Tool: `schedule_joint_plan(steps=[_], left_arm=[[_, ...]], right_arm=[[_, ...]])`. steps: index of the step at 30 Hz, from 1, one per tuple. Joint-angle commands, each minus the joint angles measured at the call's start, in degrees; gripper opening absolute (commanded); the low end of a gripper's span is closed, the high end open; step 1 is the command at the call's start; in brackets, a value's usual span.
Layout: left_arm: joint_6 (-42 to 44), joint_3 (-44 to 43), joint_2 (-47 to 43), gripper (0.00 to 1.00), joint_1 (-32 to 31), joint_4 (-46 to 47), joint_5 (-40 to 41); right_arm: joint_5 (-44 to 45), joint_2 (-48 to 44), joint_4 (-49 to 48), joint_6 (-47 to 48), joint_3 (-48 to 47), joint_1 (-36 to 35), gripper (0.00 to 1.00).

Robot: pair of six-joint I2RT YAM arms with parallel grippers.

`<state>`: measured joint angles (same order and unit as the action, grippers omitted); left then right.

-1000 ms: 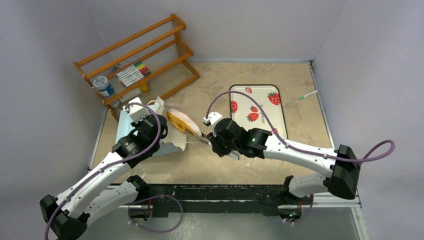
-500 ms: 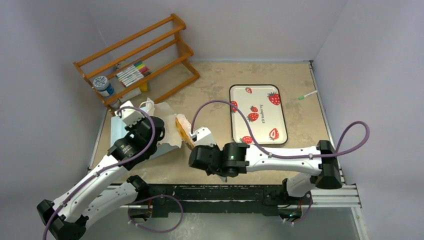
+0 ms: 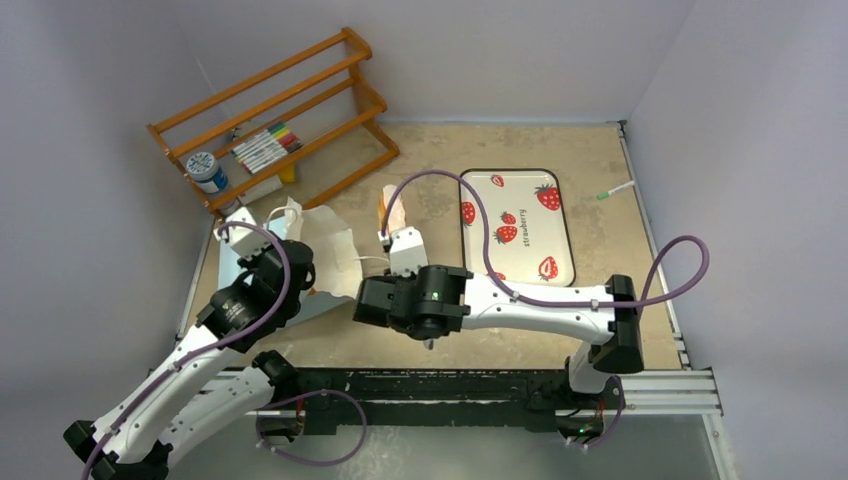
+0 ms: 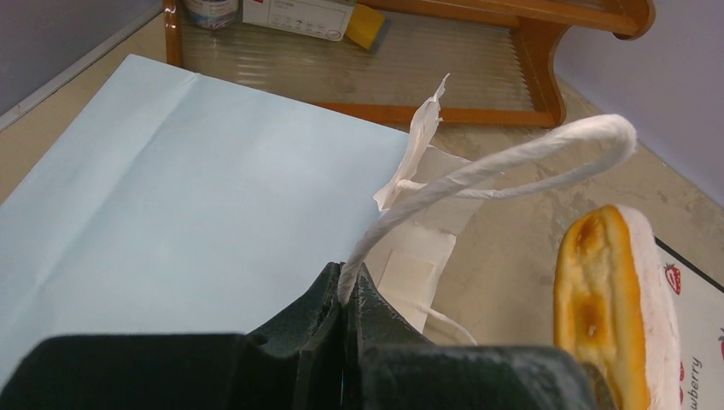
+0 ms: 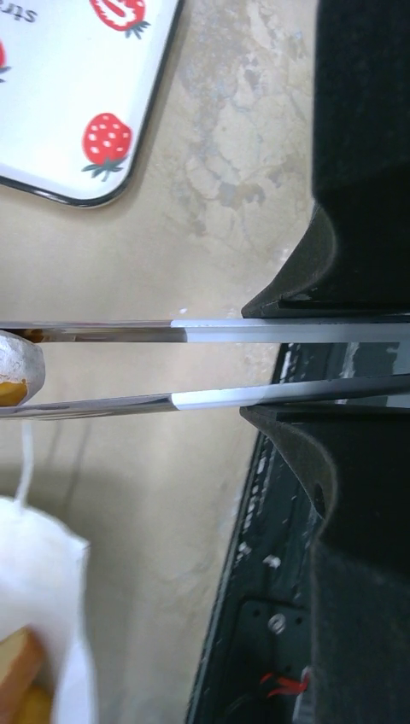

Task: Take the fake bread out of the paper bag
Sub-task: Take out the fake bread from the paper bag, then place the fake bread in the container.

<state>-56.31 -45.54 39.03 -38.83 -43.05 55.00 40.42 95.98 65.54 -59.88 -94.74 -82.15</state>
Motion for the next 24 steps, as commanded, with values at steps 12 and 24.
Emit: schedule_joint_plan(steps=[12,24], left_arm=[[0.59,-3.39,-3.87,0.0,-0.19,-2.75,-3.41],[1.58,-3.86,-3.04,0.0,-0.19,-1.81,-6.02]], right_arm=[[16.56,10.88,-5.06,25.7,-32.94,24.86,0.0],[18.18,16.14,0.33,31.23,-25.1,37.5,0.0]])
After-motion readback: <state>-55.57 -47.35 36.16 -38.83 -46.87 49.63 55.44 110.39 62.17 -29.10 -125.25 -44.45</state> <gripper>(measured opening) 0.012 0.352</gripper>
